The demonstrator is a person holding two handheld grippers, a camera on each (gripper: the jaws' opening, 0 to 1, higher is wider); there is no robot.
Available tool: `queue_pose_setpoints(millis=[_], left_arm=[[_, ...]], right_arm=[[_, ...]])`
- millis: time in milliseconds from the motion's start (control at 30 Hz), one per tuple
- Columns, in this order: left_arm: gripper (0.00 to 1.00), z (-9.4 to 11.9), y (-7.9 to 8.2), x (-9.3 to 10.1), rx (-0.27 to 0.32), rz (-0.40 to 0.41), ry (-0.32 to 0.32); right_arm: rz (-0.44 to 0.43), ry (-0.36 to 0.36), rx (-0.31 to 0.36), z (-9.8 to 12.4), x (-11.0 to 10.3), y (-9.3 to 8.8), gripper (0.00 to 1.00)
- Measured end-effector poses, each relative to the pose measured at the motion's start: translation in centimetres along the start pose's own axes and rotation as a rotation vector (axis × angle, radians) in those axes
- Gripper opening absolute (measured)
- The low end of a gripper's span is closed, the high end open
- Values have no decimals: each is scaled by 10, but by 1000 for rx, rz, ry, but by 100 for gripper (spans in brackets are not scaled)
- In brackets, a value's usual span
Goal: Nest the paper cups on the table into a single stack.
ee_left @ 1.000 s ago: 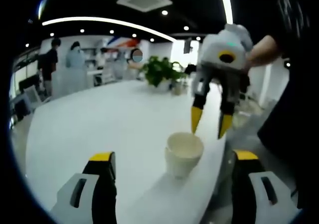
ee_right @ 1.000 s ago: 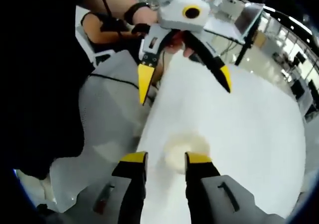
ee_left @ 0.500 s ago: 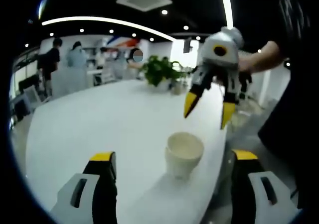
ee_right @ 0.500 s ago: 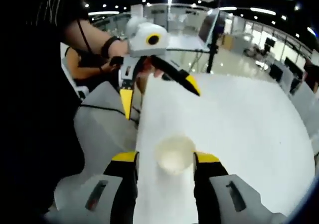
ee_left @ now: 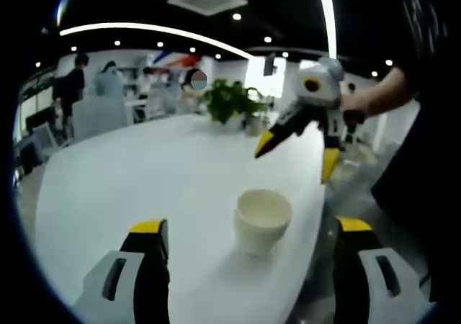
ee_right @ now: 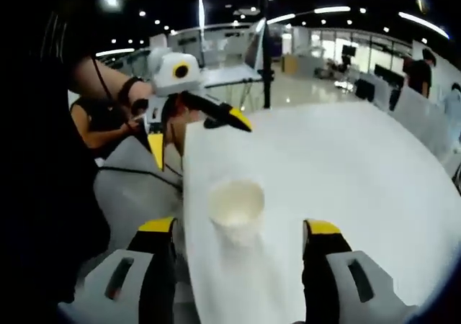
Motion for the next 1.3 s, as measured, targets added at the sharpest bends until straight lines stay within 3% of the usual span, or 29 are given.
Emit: queue_pose_setpoints(millis=[300, 367, 600, 867, 1167, 1300], left_arm=[[93, 0, 1, -1, -9, 1, -7], [93, -1, 2, 0, -8, -8, -10], [94, -4, 4, 1, -13, -22, -21], [94, -14, -4, 6, -60, -54, -46], [89, -28, -14, -1, -62, -65, -25], [87, -35, -19, -2, -63, -59, -40]], right_arm=[[-37, -49, 32, -2, 1, -6, 91], [-61, -61, 40, -3, 1, -7, 100], [-49, -74, 67, 0, 3, -6, 100], [-17, -72, 40, -12, 0, -17, 99], [57, -16, -5, -32, -1, -30, 89], [64, 17, -6, -41, 1, -37, 80]])
Point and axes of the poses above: the point that each gripper's makers call its tool centre point, and the gripper's own axes: z roughly backward along the fingers, x roughly to its right, y roughly out of its top, the point moved 9 cm from there along z, roughly backward along the fingers, and after that the axes turned 2 degrees about -z, right-handed, at the moved point
